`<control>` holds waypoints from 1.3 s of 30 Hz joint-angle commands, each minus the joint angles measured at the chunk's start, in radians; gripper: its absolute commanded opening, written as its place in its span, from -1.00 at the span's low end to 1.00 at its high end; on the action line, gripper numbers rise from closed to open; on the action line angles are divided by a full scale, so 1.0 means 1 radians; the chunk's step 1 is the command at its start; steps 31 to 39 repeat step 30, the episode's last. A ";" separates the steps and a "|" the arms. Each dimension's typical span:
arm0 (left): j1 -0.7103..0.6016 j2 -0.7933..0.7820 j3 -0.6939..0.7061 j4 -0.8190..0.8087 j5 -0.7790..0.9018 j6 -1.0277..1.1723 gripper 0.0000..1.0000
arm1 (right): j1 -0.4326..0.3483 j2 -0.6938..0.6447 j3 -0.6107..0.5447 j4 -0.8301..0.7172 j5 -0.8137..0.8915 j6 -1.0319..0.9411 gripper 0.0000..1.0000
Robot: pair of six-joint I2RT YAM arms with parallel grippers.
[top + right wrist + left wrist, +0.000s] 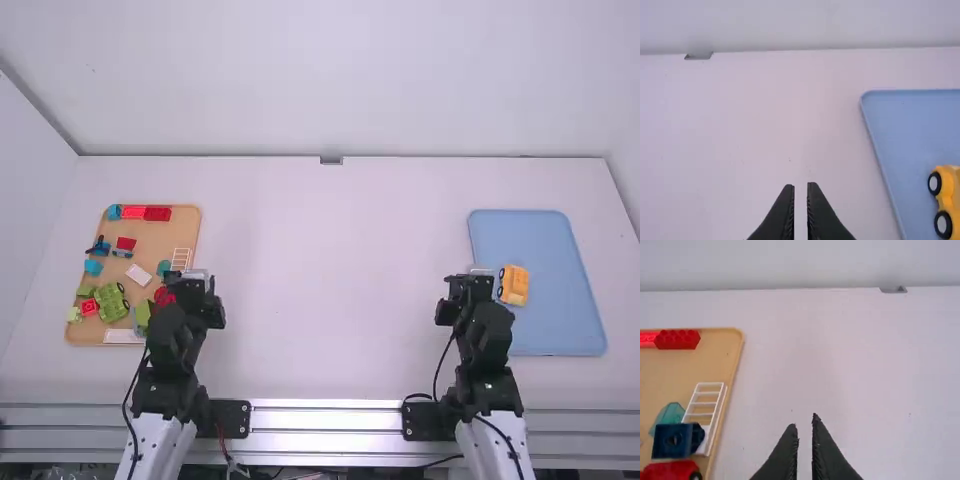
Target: Assemble lego blocks to make yellow taxi
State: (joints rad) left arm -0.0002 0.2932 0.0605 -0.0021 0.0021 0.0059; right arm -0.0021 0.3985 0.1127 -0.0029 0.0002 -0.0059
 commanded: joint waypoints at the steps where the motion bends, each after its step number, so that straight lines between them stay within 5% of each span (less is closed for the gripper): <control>1: 0.000 -0.043 -0.040 0.002 -0.002 -0.006 -0.93 | 0.002 -0.046 -0.047 0.003 0.000 0.006 -0.97; 26: 0.000 -0.293 -0.060 0.002 -0.002 -0.006 -1.00 | 0.002 -0.378 -0.113 0.003 0.000 0.006 -1.00; 39: 0.000 -0.293 -0.060 0.002 -0.002 -0.006 -1.00 | 0.002 -0.398 -0.113 0.003 0.000 0.006 -1.00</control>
